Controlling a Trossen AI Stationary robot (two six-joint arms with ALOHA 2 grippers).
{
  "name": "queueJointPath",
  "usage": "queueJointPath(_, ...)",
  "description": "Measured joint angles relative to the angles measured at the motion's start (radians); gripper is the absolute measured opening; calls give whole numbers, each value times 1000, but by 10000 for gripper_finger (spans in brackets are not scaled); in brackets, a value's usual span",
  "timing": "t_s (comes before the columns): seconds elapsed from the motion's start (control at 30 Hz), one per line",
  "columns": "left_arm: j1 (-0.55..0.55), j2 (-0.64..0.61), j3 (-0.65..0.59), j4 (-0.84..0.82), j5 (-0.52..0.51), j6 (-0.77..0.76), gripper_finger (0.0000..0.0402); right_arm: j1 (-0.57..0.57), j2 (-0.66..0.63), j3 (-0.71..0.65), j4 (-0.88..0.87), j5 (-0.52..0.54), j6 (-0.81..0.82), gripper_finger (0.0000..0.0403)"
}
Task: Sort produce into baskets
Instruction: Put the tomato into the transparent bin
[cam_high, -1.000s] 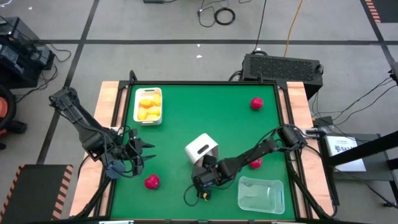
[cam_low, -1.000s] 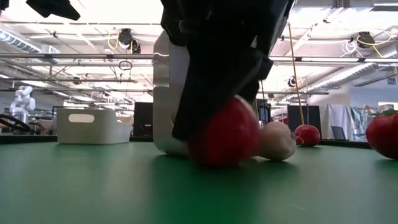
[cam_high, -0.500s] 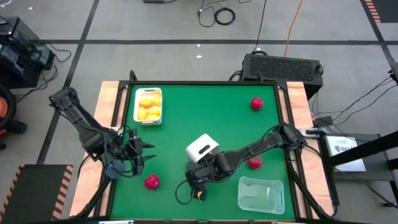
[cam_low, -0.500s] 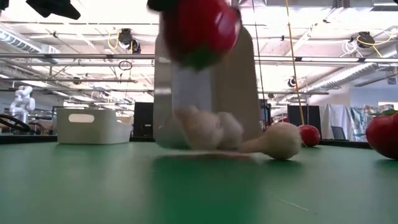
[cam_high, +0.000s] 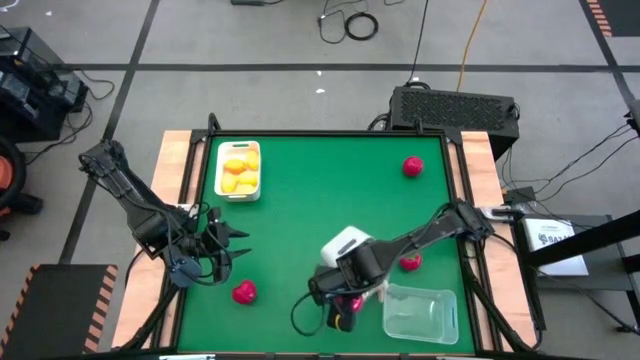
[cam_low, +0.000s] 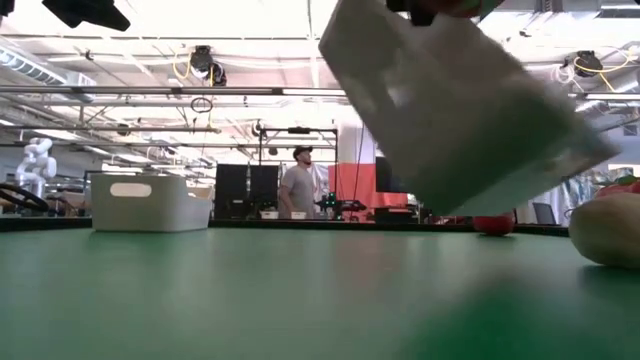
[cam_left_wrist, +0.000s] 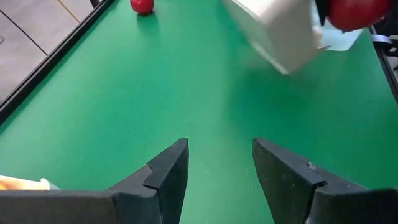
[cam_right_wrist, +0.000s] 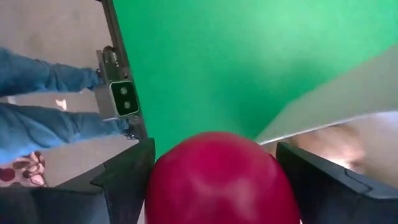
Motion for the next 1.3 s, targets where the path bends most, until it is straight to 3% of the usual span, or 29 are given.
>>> queueJointPath(0.27,0,0,0,4,0,0,187,-96,0,-51,32,-7,-84,318)
queueJointPath(0.77,0,0,0,36,0,-1,187,-311,-1,-168,204,-145,-271,318)
queueJointPath(1.17,0,0,0,36,1,-1,187,-359,-1,-169,210,-451,-248,318)
queueJointPath(1.3,0,0,0,30,1,-1,187,-336,-6,-169,158,-489,-226,318)
